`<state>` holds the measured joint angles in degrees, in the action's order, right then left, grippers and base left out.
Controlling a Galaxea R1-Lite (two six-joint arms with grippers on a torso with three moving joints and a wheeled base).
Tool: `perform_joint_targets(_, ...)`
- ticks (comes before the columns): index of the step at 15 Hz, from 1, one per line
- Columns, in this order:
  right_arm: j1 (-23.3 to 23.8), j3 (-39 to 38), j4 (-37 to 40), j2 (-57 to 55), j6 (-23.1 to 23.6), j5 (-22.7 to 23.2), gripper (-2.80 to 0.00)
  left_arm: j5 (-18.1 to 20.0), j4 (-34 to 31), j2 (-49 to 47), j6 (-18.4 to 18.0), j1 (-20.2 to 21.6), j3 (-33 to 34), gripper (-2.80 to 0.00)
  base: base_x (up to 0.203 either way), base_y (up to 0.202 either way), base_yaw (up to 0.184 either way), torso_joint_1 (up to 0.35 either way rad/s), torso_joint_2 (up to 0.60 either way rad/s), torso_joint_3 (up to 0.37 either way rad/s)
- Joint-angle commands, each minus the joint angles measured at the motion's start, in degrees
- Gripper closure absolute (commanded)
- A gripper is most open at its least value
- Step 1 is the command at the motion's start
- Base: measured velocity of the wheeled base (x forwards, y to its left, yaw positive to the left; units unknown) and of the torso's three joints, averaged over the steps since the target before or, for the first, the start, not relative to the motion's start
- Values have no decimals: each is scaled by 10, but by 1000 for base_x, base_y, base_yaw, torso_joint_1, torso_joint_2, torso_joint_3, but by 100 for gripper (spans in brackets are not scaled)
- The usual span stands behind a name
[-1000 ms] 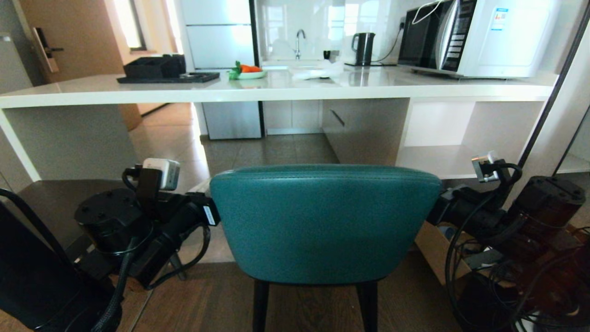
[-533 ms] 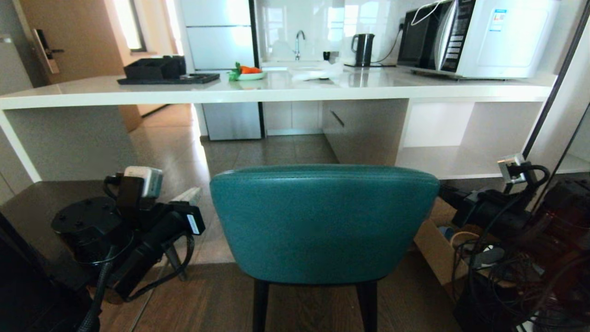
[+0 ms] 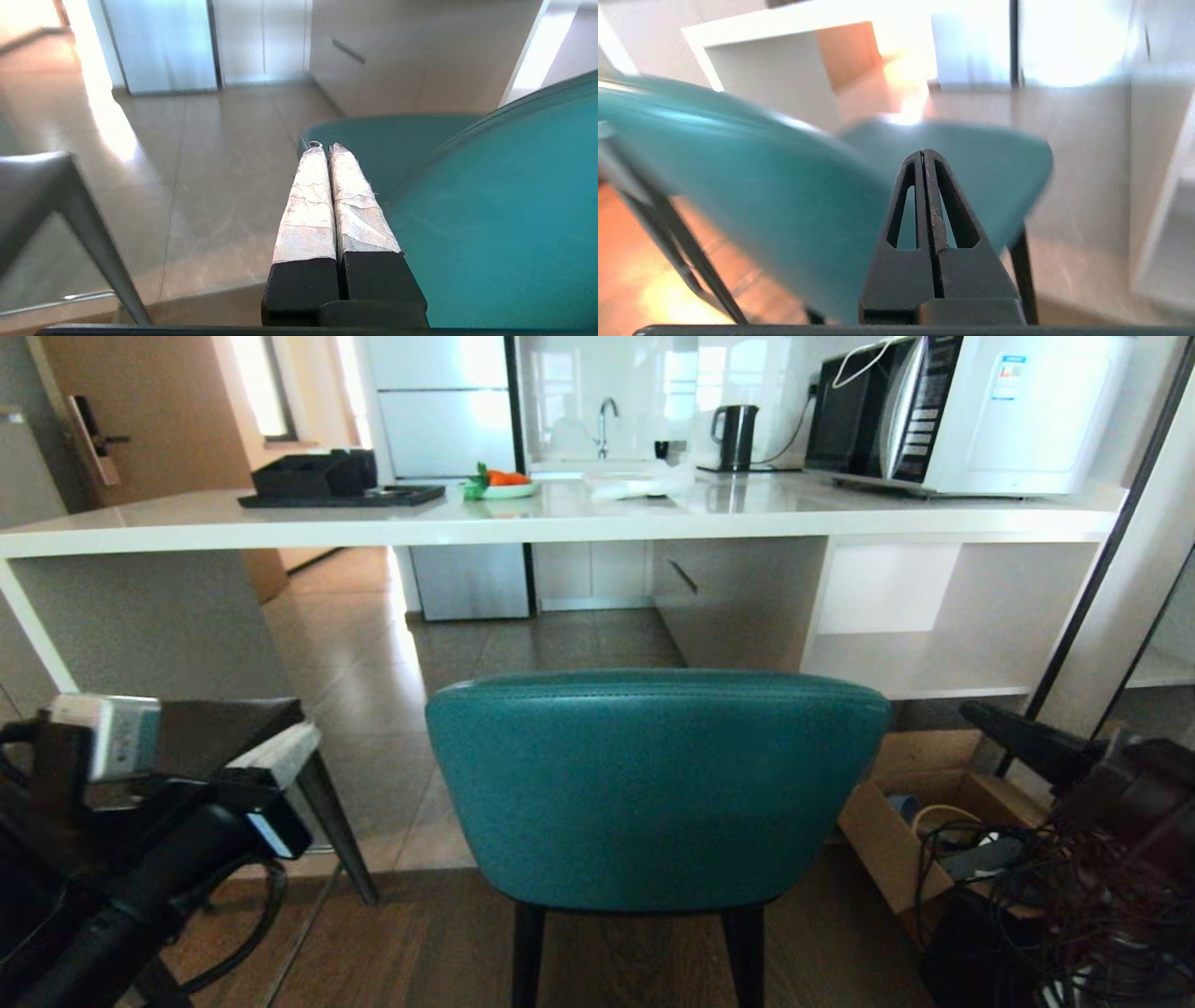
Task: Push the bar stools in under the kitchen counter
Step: Pull the blue chair out from under the dining table, then push the gray chair back under the dining table
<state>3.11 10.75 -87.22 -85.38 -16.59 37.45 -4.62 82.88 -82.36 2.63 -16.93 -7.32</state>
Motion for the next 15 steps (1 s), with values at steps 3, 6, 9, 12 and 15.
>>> perform_joint_targets(3,3,-61,57,298,-17,4,0,1,-207,318,-1,16,-9,0,0,0,0,0,0,0)
perform_joint_targets(6,4,-35,264,507,-15,5,0,21,-454,517,0,46,-55,0,0,0,0,0,0,0)
perform_joint_targets(9,4,53,583,674,11,-6,0,26,-721,651,10,89,-190,0,0,0,0,0,0,0)
perform_joint_targets(12,4,144,718,695,63,-27,0,-6,-811,662,21,128,-273,0,0,0,0,0,0,0)
perform_joint_targets(15,4,184,778,694,65,-9,0,98,-846,700,19,179,-261,0,0,0,0,0,0,0)
